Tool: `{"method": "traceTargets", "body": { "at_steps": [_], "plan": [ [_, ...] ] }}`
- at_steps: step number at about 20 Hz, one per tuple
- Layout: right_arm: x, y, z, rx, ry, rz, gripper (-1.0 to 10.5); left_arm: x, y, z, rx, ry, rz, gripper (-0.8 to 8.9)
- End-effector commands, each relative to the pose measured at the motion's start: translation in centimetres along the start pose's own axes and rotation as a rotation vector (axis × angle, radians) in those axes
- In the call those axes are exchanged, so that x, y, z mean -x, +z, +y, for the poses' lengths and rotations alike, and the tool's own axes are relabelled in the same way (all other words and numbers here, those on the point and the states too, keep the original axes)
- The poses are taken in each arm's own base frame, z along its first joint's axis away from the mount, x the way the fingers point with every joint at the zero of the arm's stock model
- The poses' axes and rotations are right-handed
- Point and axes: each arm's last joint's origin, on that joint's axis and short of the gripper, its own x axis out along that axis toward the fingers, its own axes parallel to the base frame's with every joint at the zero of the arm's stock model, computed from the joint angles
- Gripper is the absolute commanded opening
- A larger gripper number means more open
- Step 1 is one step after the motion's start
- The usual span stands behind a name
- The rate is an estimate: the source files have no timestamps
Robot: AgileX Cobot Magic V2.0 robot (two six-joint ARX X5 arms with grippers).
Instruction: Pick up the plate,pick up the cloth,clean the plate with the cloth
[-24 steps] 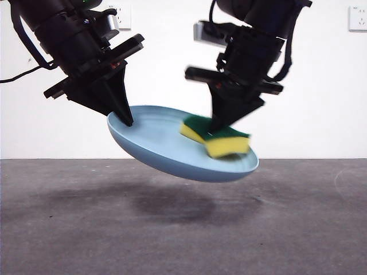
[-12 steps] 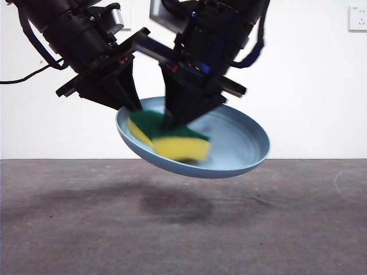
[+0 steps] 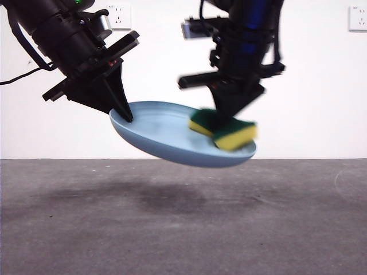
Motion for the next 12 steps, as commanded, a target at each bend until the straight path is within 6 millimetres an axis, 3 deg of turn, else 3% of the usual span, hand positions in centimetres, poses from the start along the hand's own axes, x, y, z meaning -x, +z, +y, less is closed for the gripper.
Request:
{"method": "traceTargets", "body": {
  "at_steps": [1, 5, 7, 12],
  "plan": [
    [-0.3, 1.1, 0.3, -0.039, 0.131, -0.137, -0.1, 0.0, 0.0, -0.5, -0.036, -0.064, 0.009, -0.08],
    [0.2, 2.0, 0.6, -0.049, 0.256, -0.227, -0.1, 0.0, 0.0, -0.3, -0.085, 0.002, -0.002, -0.09],
    [0.9, 2.1, 0.3, -0.049, 0.257, -0.231, -0.1, 0.0, 0.0, 0.2, -0.130, 0.149, -0.011, -0.08],
    [4.2, 1.5, -0.9, -0.038, 0.240, -0.155, -0.1, -2.1, -0.2, 3.4, -0.115, 0.286, 0.048, -0.08]
  ]
}}
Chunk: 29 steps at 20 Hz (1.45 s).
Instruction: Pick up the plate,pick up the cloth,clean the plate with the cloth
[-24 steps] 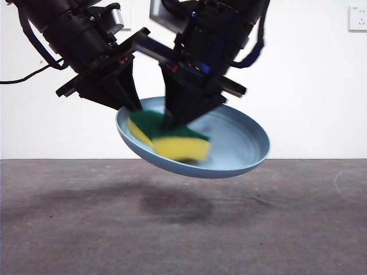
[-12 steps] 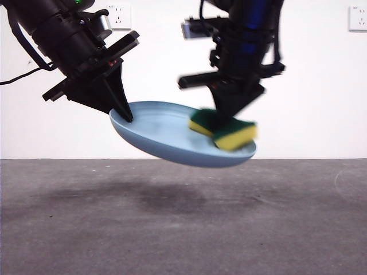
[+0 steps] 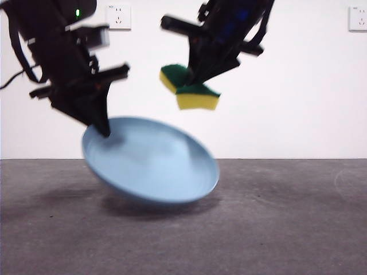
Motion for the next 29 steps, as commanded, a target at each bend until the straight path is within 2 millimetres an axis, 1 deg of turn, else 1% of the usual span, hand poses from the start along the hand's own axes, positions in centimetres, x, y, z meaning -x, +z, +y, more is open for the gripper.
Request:
{"method": "traceTargets", "body": {
  "at_steps": [1, 5, 7, 8, 11, 12, 14, 16, 19, 21, 23, 25, 27, 29],
  "plan": [
    [1.4, -0.4, -0.3, -0.001, -0.028, 0.046, -0.1, -2.1, -0.5, 1.4, 0.010, 0.026, 0.051, -0.08],
    [4.4, -0.8, -0.7, 0.007, -0.087, 0.115, -0.1, -5.7, -1.9, 4.1, 0.062, 0.081, 0.153, -0.08],
    [5.6, -0.9, -1.0, 0.005, -0.113, 0.130, -0.1, -7.0, -2.6, 5.0, 0.079, 0.093, 0.196, 0.00],
    [5.9, -0.9, -1.2, 0.003, -0.116, 0.132, -0.1, -7.3, -2.8, 5.3, 0.086, 0.098, 0.209, 0.22],
    [6.1, -0.8, -1.9, -0.014, -0.137, 0.129, -0.1, -7.3, -2.6, 5.6, 0.090, 0.102, 0.185, 3.87],
    [5.9, -0.9, -2.4, -0.024, -0.150, 0.132, -0.1, -7.0, -2.3, 5.5, 0.089, 0.102, 0.166, 4.01],
    [5.1, -1.0, -3.3, -0.057, -0.173, 0.142, -0.1, -5.8, -1.6, 5.3, 0.103, 0.101, 0.119, 4.01],
    [4.2, -1.4, -4.6, -0.133, -0.208, 0.164, -0.1, -3.7, -0.6, 4.9, 0.101, 0.091, 0.048, 4.01],
    [1.7, -2.7, -6.4, -0.230, -0.250, 0.241, -0.1, 0.5, 0.8, 4.2, 0.105, 0.082, -0.083, 4.01],
    [-0.4, -4.0, -7.4, -0.267, -0.205, 0.313, -0.1, 3.4, 1.4, 3.5, 0.094, 0.053, -0.169, 4.01],
    [-2.6, -5.5, -7.9, -0.305, -0.134, 0.394, -0.1, 6.1, 1.7, 2.9, 0.100, 0.018, -0.246, 4.01],
    [-4.6, -7.1, -8.0, -0.320, -0.138, 0.478, -0.1, 8.3, 1.8, 2.2, 0.092, -0.018, -0.301, 4.01],
    [-6.0, -8.6, -8.0, -0.340, -0.141, 0.565, 0.1, 9.9, 1.6, 1.6, 0.087, -0.047, -0.332, 4.01],
    [-6.7, -9.6, -7.9, -0.342, -0.142, 0.629, 0.1, 10.9, 1.4, 1.3, 0.080, -0.053, -0.344, 4.01]
  ]
}}
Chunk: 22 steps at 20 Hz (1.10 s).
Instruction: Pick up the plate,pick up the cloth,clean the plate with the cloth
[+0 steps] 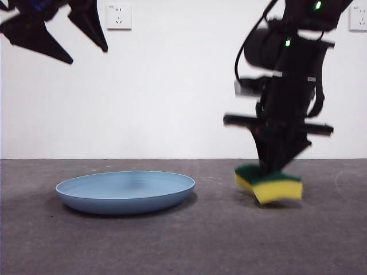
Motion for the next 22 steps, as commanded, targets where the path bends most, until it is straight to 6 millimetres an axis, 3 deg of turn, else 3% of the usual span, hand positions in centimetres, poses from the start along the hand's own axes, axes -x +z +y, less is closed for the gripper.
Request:
{"method": "traceTargets", "body": {
  "at_steps": [1, 4, 5, 11, 17, 19, 20, 21, 22],
  "plan": [
    [-0.9, -0.6, -0.1, -0.016, -0.008, 0.052, 0.8, 0.4, -0.2, -0.2, 0.006, -0.008, 0.010, 4.01],
    [-0.9, -0.6, -0.1, -0.016, -0.009, 0.050, 3.9, 0.4, -0.5, -0.2, 0.012, -0.002, 0.048, 4.01],
    [-0.9, -0.6, -0.1, -0.015, -0.012, 0.050, 4.5, 0.5, -0.6, -0.2, 0.013, -0.001, 0.056, 4.01],
    [0.0, -0.4, -0.1, -0.015, -0.010, 0.024, 4.4, 0.5, -0.8, -0.2, 0.016, 0.004, 0.076, 4.01],
    [5.1, -0.3, 0.0, -0.016, 0.012, -0.111, 4.4, 0.5, -1.1, -0.1, 0.020, 0.007, 0.108, 4.01],
    [7.7, -0.5, -0.1, -0.015, 0.031, -0.180, 3.9, 0.5, -1.2, -0.1, 0.021, 0.006, 0.111, 3.94],
    [9.1, -0.7, 0.0, -0.013, 0.037, -0.216, 2.7, 0.5, -1.2, -0.1, 0.021, 0.006, 0.114, 3.36],
    [10.5, -1.0, -0.1, -0.009, 0.042, -0.251, 1.4, 0.5, -1.2, -0.2, 0.018, 0.001, 0.117, 2.23],
    [12.2, -1.4, -0.1, 0.000, 0.049, -0.299, 0.1, 0.5, -1.2, -0.2, 0.017, -0.009, 0.121, 0.48]
  ]
}}
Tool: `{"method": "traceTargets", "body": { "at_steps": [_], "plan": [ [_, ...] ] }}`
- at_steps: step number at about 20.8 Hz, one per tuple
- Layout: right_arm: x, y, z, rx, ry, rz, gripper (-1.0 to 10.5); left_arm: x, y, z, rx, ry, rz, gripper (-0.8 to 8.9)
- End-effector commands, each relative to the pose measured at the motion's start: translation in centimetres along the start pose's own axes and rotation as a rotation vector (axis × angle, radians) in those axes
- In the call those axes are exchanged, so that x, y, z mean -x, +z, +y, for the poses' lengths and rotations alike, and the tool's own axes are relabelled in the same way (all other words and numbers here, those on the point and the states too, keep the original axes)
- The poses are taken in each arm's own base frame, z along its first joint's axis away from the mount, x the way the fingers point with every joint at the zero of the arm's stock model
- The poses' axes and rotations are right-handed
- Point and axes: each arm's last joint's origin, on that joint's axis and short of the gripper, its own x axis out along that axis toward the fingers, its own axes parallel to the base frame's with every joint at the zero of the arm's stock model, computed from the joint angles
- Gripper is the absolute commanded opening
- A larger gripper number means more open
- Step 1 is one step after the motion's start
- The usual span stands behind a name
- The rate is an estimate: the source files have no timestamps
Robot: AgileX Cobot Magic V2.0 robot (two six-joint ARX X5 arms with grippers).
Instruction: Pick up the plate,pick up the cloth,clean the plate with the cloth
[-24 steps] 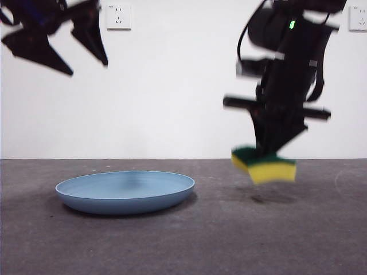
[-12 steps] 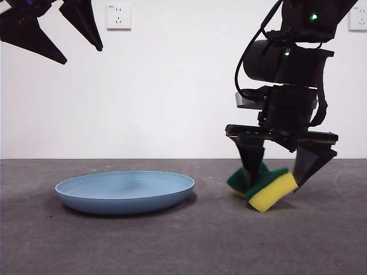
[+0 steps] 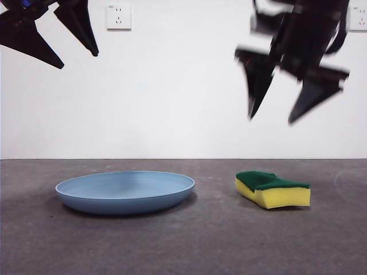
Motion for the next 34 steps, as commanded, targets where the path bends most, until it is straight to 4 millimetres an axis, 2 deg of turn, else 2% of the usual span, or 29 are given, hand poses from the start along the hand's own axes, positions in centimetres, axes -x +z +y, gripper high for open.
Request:
{"method": "traceTargets", "body": {
  "at_steps": [1, 3, 5, 8, 10, 12, 14, 17, 19, 20, 22, 34],
  "plan": [
    [3.1, -0.1, 0.1, 0.026, 0.017, -0.087, -0.1, -0.2, -0.1, -0.2, -0.012, -0.033, 0.013, -0.10],
    [6.3, -0.3, 0.0, 0.053, 0.028, -0.180, -0.1, -0.2, -0.2, -0.6, -0.030, -0.064, 0.020, -0.07],
    [8.5, -0.7, 0.0, 0.083, 0.033, -0.249, -0.1, 0.1, -0.3, -1.0, -0.041, -0.073, 0.016, -0.07],
    [11.6, -1.7, 0.1, 0.110, 0.051, -0.340, -0.1, 1.9, -0.2, -2.3, -0.092, -0.053, -0.043, -0.07],
    [12.8, -2.9, 0.3, 0.135, 0.062, -0.377, -0.1, 3.8, -0.4, -3.2, -0.139, -0.004, -0.109, -0.07],
    [13.0, -4.5, 0.4, 0.146, 0.079, -0.423, -0.1, 5.3, -1.1, -3.8, -0.161, 0.012, -0.191, -0.07],
    [12.6, -6.7, 0.1, 0.148, 0.076, -0.472, -0.1, 6.2, -2.7, -3.9, -0.169, 0.018, -0.262, -0.07],
    [10.8, -10.7, -0.4, 0.137, 0.025, -0.521, -0.1, 6.4, -6.7, -3.3, -0.174, 0.009, -0.340, -0.07],
    [10.0, -12.7, -0.8, 0.137, 0.027, -0.535, -0.1, 6.3, -9.4, -2.8, -0.174, -0.003, -0.374, -0.07],
    [9.9, -13.1, -0.9, 0.137, 0.027, -0.533, -0.1, 6.3, -10.4, -2.5, -0.174, -0.003, -0.380, -0.07],
    [9.9, -13.1, -0.9, 0.136, 0.026, -0.533, -0.1, 6.4, -11.1, -2.4, -0.167, -0.003, -0.363, -0.05],
    [9.9, -13.1, -0.9, 0.139, 0.034, -0.532, 0.0, 5.6, -11.5, -2.3, -0.158, 0.011, -0.283, -0.04]
  ]
}}
